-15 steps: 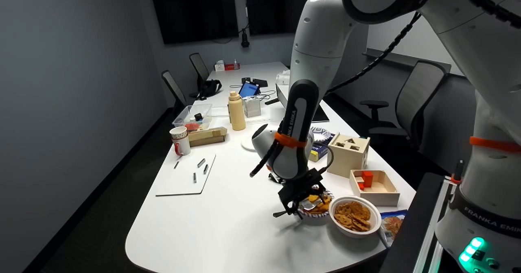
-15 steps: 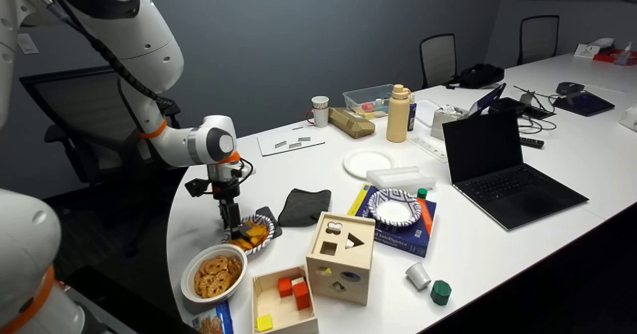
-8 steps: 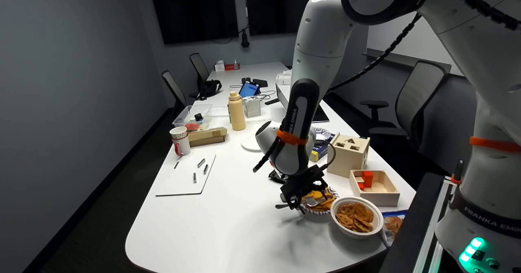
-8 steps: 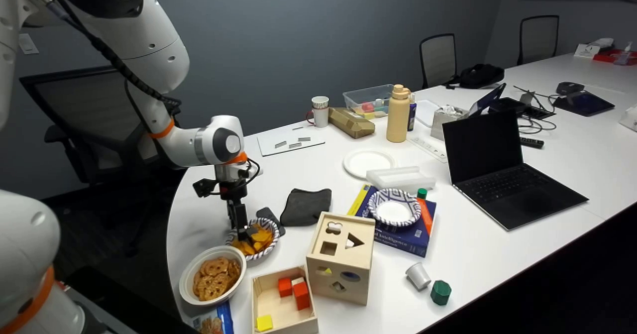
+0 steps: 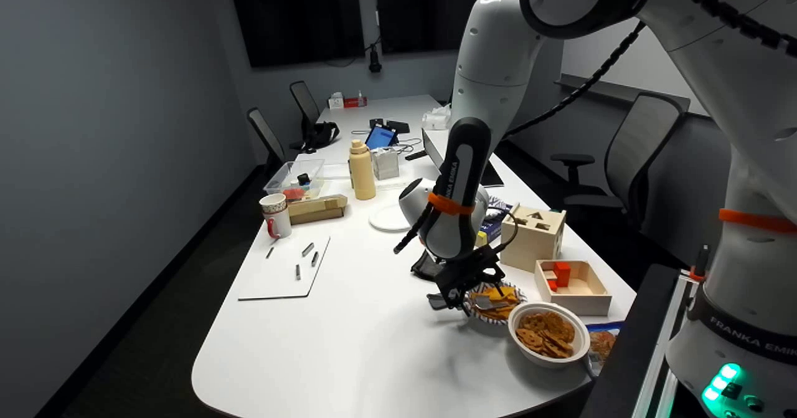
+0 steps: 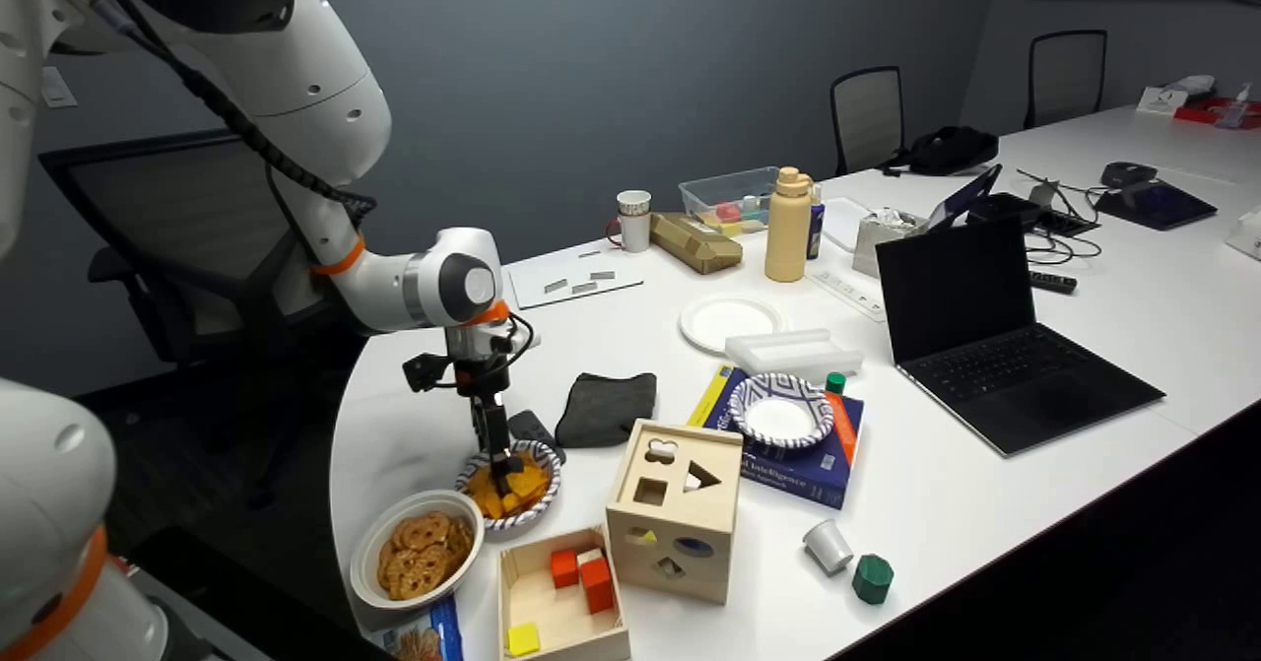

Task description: Move the white plate with the blue markings to the right

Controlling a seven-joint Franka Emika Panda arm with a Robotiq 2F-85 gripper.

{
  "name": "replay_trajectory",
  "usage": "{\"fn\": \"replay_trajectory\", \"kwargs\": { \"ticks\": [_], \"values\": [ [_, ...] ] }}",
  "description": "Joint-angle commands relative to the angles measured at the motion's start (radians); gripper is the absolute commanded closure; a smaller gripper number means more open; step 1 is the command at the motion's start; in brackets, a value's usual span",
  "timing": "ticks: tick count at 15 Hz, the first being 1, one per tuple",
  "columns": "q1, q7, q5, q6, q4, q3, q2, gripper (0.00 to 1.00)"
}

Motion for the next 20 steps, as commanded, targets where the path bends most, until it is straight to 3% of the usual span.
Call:
{"fn": "replay_trajectory", "kwargs": {
  "ticks": [1, 16, 20],
  "values": [
    [-0.024, -0.011, -0.032, 0.025, -0.002, -0.016, -0.002, 0.00],
    [-0.064, -0.042, -0.054, 0.045, 0.010, -0.063, -0.004, 0.00],
    [-0.081, -0.151, -0.057, 0.077, 0.003, -0.030, -0.017, 0.00]
  ]
}}
